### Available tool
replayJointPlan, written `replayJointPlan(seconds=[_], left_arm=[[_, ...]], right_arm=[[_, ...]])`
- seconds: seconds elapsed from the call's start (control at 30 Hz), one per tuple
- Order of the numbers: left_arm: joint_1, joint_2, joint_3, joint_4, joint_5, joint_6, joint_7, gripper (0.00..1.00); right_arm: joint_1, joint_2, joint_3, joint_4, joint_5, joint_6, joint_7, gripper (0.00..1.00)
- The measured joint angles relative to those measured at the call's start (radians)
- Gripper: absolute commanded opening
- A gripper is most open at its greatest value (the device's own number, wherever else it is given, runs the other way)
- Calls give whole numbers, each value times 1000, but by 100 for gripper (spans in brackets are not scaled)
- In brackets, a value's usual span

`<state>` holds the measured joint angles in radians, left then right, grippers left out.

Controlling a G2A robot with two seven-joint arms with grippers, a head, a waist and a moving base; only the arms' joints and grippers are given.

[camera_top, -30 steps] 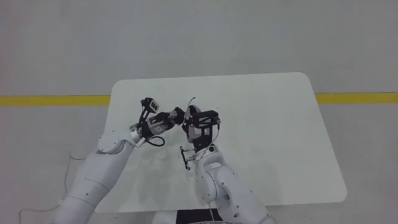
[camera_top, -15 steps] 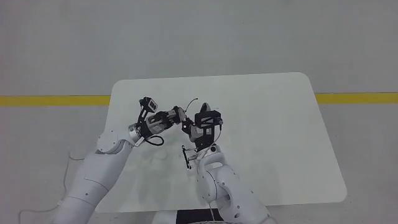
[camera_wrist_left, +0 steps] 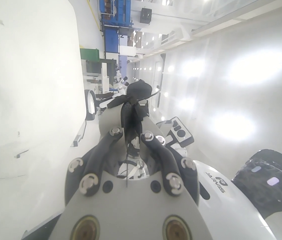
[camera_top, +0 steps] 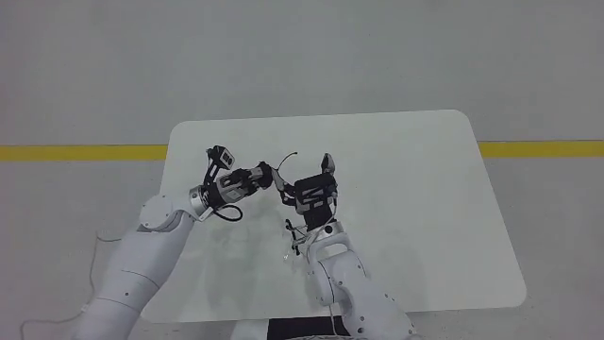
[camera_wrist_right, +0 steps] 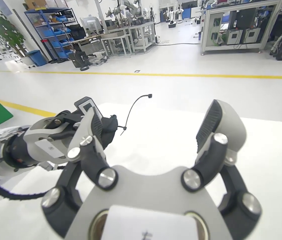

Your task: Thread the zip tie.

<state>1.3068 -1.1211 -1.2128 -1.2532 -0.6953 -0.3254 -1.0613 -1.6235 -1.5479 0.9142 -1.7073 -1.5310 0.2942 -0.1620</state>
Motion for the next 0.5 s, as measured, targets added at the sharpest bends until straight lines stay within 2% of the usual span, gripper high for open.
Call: replayJointPlan(seconds=[0.17,0.23,0.33,0.37,0.5], left_arm=[[0,0,0,0,-2,0,1,0],[3,0,0,-6,-10,11,12,0],[11,4,-24,-11,-69,51,2,0],[13,7,-37,-8,-91,64,-13,0],[15,15,-69,5,-125,85,-48,0]], right_arm=[[1,1,1,2,-4,1,0,100],[19,10,5,24,-29,5,-7,100],[99,61,-38,102,-40,-12,-28,100],[128,86,-64,115,-40,-18,-19,100],[151,153,-88,69,-39,-59,47,100]])
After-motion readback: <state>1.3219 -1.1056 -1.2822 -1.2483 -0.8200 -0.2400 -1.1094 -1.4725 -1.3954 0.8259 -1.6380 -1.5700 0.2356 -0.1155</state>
